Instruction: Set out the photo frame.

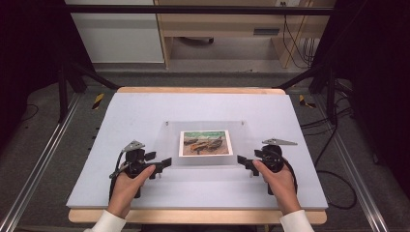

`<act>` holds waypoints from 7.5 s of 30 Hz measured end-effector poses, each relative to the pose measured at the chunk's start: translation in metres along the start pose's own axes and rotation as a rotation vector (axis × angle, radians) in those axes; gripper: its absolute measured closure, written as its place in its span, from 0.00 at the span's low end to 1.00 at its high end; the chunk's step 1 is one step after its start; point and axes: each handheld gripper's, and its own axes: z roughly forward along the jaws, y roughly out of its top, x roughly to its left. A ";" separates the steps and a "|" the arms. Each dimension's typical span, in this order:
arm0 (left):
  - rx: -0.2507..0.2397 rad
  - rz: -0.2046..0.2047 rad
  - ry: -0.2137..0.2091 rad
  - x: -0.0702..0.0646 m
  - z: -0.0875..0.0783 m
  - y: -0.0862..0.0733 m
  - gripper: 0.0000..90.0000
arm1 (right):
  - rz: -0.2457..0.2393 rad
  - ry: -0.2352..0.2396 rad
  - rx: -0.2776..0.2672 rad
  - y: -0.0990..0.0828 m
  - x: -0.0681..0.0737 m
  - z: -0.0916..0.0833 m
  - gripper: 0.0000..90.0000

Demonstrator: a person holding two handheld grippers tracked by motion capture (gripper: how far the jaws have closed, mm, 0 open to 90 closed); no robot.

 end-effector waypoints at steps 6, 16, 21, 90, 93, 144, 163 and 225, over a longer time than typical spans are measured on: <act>0.005 -0.009 -0.010 0.002 0.000 0.000 0.18 | 0.025 0.026 0.016 0.000 -0.003 0.000 0.15; 0.034 -0.057 -0.083 0.006 0.003 0.000 0.19 | 0.075 0.103 0.044 -0.001 -0.008 0.001 0.15; 0.029 -0.053 -0.093 0.009 0.004 0.000 0.19 | 0.067 0.097 0.037 -0.001 -0.009 0.002 0.16; -0.116 0.134 0.071 0.021 0.014 0.028 0.49 | -0.165 -0.106 -0.073 0.027 -0.003 0.011 0.44; -0.113 0.137 0.076 0.019 0.012 0.027 0.51 | -0.179 -0.112 -0.071 0.025 -0.003 0.009 0.46; -0.106 0.125 0.120 0.007 -0.003 0.006 0.66 | -0.200 -0.154 -0.094 0.011 0.004 -0.007 0.64; -0.090 0.146 0.152 -0.001 -0.008 -0.005 0.70 | -0.231 -0.167 -0.080 -0.003 0.007 -0.015 0.75; -0.050 0.191 0.179 -0.010 -0.009 -0.017 0.66 | -0.268 -0.176 -0.030 -0.019 0.013 -0.021 0.76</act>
